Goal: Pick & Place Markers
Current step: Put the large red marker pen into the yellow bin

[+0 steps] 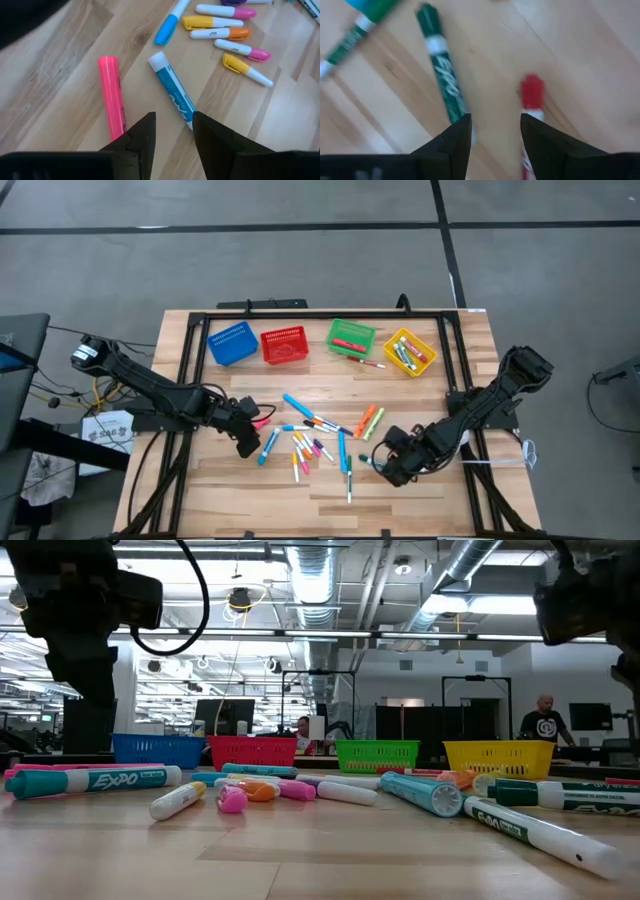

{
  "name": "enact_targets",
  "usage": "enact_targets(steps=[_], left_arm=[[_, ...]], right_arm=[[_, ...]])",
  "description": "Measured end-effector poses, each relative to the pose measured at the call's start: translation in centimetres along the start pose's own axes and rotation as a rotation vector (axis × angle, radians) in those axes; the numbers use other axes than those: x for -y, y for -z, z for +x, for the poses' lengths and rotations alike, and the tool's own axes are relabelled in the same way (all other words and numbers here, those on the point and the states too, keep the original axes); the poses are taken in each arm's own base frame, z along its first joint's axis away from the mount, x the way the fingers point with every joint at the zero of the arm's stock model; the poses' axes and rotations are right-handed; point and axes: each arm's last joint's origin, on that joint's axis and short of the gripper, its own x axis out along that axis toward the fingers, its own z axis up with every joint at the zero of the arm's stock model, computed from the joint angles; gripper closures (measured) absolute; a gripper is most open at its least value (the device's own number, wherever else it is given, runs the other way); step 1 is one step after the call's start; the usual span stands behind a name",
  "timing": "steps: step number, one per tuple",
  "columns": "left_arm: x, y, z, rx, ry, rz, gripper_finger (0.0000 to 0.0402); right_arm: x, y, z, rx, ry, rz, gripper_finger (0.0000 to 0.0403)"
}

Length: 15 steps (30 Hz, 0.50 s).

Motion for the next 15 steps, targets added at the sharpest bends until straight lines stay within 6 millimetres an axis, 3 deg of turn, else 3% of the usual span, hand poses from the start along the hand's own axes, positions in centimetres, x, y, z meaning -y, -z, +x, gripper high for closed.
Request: enact_targets(steps=[6, 15], left_arm=[[0.00, -0.01, -0.01, 0.002, -0.001, 0.002, 0.0275], [0.00, -0.01, -0.01, 0.002, -0.001, 0.002, 0.0275]], right_arm=[[0.67, 0.41, -0.14, -0.098, 0.061, -0.006, 0.0256], [0.86, 0.40, -0.15, -0.088, 0.082, -0.059, 0.0269]])
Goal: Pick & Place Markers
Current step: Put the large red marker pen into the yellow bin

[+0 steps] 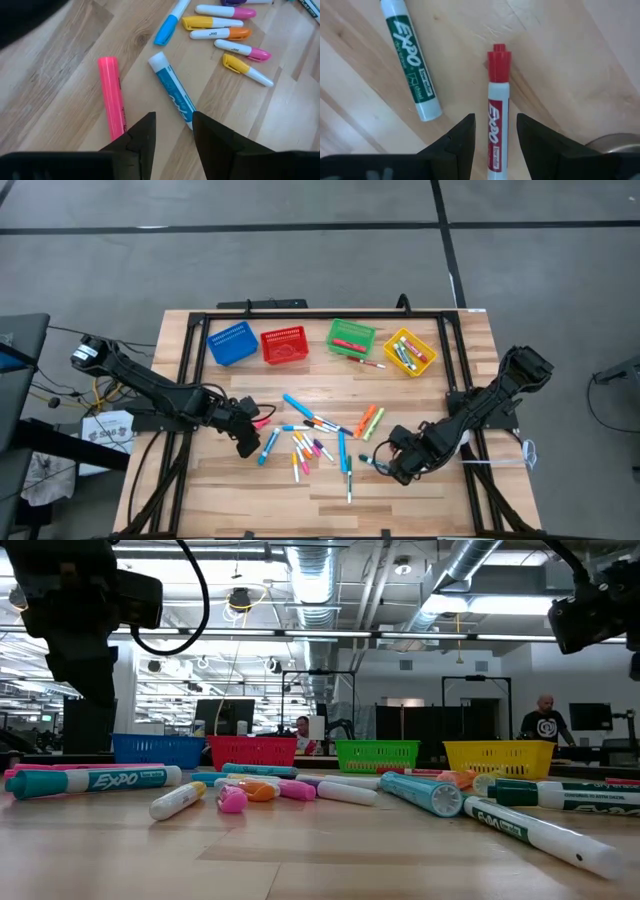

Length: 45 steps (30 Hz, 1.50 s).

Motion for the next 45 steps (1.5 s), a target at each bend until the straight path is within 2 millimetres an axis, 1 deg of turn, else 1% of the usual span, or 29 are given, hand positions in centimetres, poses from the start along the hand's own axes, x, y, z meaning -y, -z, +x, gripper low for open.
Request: enact_targets(steps=[7, 14, 19, 22, 24, 26, 29, 31, 32, 36, 40, 45], left_arm=[[0.0, 0.0, 0.0, 0.000, 0.000, 0.000, 0.0275], [0.0, 0.0, 0.0, 0.002, -0.002, 0.000, 0.0275], [0.0, 0.0, 0.0, 0.011, -0.008, 0.000, 0.0275], [0.0, -0.1, 0.0, 0.018, -0.009, -0.001, 0.0275], [0.0, -0.1, 0.0, 0.019, -0.008, -0.001, 0.0275], [0.0, -0.1, 0.0, 0.020, -0.007, -0.001, 0.0275], [0.0, -0.1, 0.0, 0.020, -0.006, -0.002, 0.0275], [0.0, -0.1, 0.0, 0.020, -0.006, -0.002, 0.0275], [0.0, -0.1, 0.0, 0.020, -0.006, -0.002, 0.0275], [0.0, -0.1, 0.0, 0.021, -0.006, -0.002, 0.0275], [0.1, -0.3, 0.0, 0.047, -0.002, -0.006, 0.0275], [0.3, -0.6, 0.0, 0.080, 0.018, -0.027, 0.0275]], right_arm=[[1.0, 0.4, 1.3, -0.012, 0.030, -0.030, 0.0251], [1.1, 0.6, 2.9, 0.009, -0.058, -0.051, 0.0226], [1.9, 0.8, 3.6, 0.010, -0.044, -0.010, 0.0222], [2.2, 1.0, 3.9, 0.007, -0.035, 0.008, 0.0234], [2.3, 1.0, 3.9, 0.006, -0.032, 0.009, 0.0250], [2.3, 0.8, 4.0, 0.011, -0.029, 0.026, 0.0274], [2.5, 0.5, 4.0, 0.003, -0.026, 0.069, 0.0322], [2.4, 0.1, 3.9, 0.001, -0.034, 0.082, 0.0355], [2.4, -0.1, 3.7, -0.001, -0.040, 0.086, 0.0360], [2.2, -1.5, 3.3, -0.002, -0.048, 0.107, 0.0359], [2.4, -3.8, 2.6, 0.056, -0.052, 0.110, 0.0359], [3.3, -6.8, 1.5, 0.102, -0.024, 0.080, 0.0359]])
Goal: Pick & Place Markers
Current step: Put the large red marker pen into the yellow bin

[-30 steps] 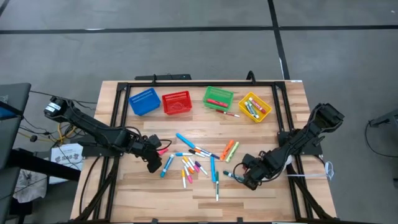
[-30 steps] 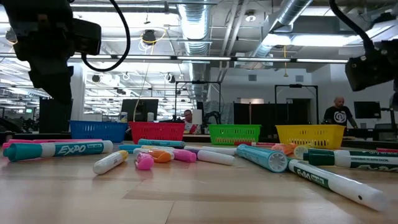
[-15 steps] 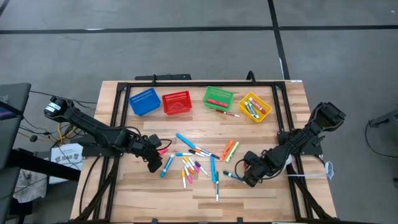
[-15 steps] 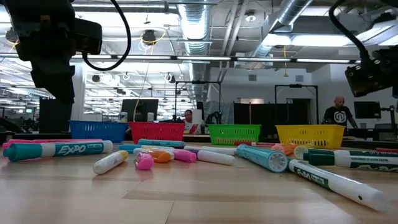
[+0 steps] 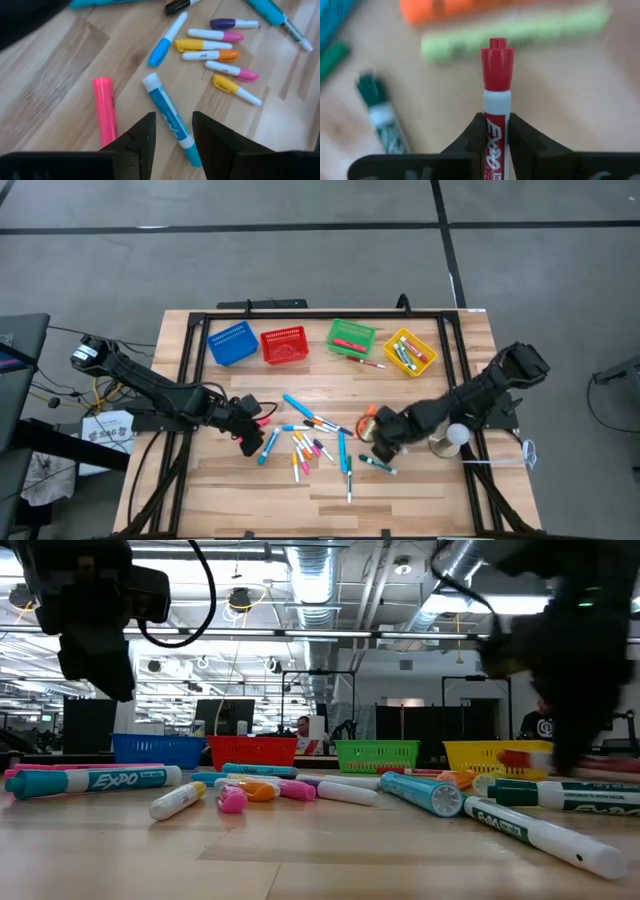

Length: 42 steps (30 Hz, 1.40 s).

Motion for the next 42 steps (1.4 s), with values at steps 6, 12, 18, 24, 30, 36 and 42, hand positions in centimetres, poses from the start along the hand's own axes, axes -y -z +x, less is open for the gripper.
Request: enact_targets(steps=[6, 12, 18, 24, 30, 36, 42], left_arm=[[-0.1, -0.3, -0.3, 0.007, 0.027, -0.043, 0.0275], [-0.1, -0.5, -0.8, 0.040, 0.033, -0.085, 0.0275], [-0.3, -0.9, -0.8, 0.058, 0.035, -0.145, 0.0275], [-0.4, -1.2, -0.8, 0.073, 0.041, -0.166, 0.0275], [-0.6, -1.6, -1.2, 0.143, 0.020, -0.152, 0.0275], [-0.7, -1.8, -1.5, 0.198, -0.005, -0.156, 0.0275], [-0.6, -1.7, -1.5, 0.199, -0.001, -0.146, 0.0275]], right_arm=[[2.0, -4.5, -1.9, 0.034, 0.099, -0.047, 0.0359], [5.0, -9.7, -5.1, 0.083, 0.217, -0.082, 0.0359], [10.1, -13.3, -6.6, 0.079, 0.336, -0.058, 0.0350], [15.5, -14.7, -6.3, 0.032, 0.406, 0.036, 0.0349], [19.0, -14.7, -6.4, -0.047, 0.425, 0.122, 0.0348], [20.1, -14.8, -6.5, -0.065, 0.411, 0.115, 0.0338], [20.0, -14.9, -6.5, -0.070, 0.399, 0.091, 0.0293]])
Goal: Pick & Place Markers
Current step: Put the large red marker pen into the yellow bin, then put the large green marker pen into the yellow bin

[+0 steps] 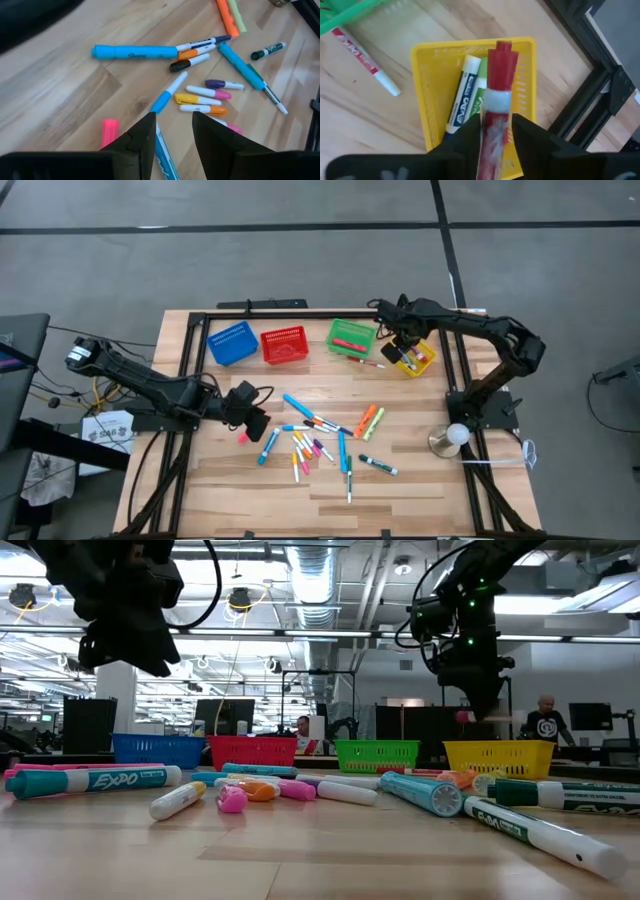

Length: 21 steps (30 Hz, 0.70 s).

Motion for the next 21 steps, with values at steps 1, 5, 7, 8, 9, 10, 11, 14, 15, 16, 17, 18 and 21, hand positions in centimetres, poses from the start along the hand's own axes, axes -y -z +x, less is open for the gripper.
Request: enact_targets(steps=[1, 5, 7, 8, 9, 10, 11, 14, 15, 16, 17, 18, 21], left_arm=[[0.0, 0.0, 0.0, -0.001, 0.002, 0.001, 0.0275], [0.0, 0.0, 0.0, 0.003, -0.001, 0.000, 0.0275], [0.0, 0.0, 0.0, 0.013, -0.007, 0.000, 0.0275], [0.0, 0.0, 0.0, 0.016, -0.007, 0.000, 0.0275], [0.0, 0.0, 0.0, 0.019, -0.006, -0.001, 0.0275], [0.0, 0.0, 0.0, 0.020, -0.006, -0.001, 0.0275], [0.0, 0.0, 0.0, 0.020, -0.006, -0.001, 0.0275], [0.0, 0.0, 0.0, 0.020, -0.006, 0.004, 0.0275], [0.0, -0.1, -0.1, 0.021, -0.003, 0.013, 0.0275], [0.0, -0.1, -0.2, 0.024, -0.001, 0.023, 0.0275], [0.0, -0.2, -0.3, 0.029, -0.001, 0.034, 0.0275], [-0.1, -0.2, -0.3, 0.038, -0.017, 0.045, 0.0275], [-0.7, -0.2, 0.0, 0.096, -0.072, 0.042, 0.0275]], right_arm=[[0.0, 0.0, 0.0, 0.002, 0.000, 0.001, 0.0285], [0.0, 0.0, 0.0, 0.000, 0.001, 0.000, 0.0256], [0.0, 0.0, 0.0, 0.000, 0.001, 0.000, 0.0244], [0.0, 0.0, 0.0, 0.000, 0.001, 0.000, 0.0239], [0.0, 0.0, 0.0, 0.001, 0.001, 0.001, 0.0234], [0.0, 0.0, 0.0, 0.004, 0.000, 0.002, 0.0231], [0.0, -0.1, 0.0, 0.015, -0.002, 0.006, 0.0229], [-0.6, -0.4, -0.2, 0.056, -0.012, 0.007, 0.0225], [-1.0, -0.6, -0.3, 0.085, -0.020, 0.003, 0.0224], [-1.5, -0.7, -0.6, 0.121, -0.030, -0.001, 0.0223], [-2.0, -0.8, -1.0, 0.154, -0.041, -0.002, 0.0223], [-2.6, -0.8, -1.4, 0.187, -0.054, 0.000, 0.0223], [-4.5, -0.6, -2.5, 0.270, -0.098, 0.009, 0.0225]])
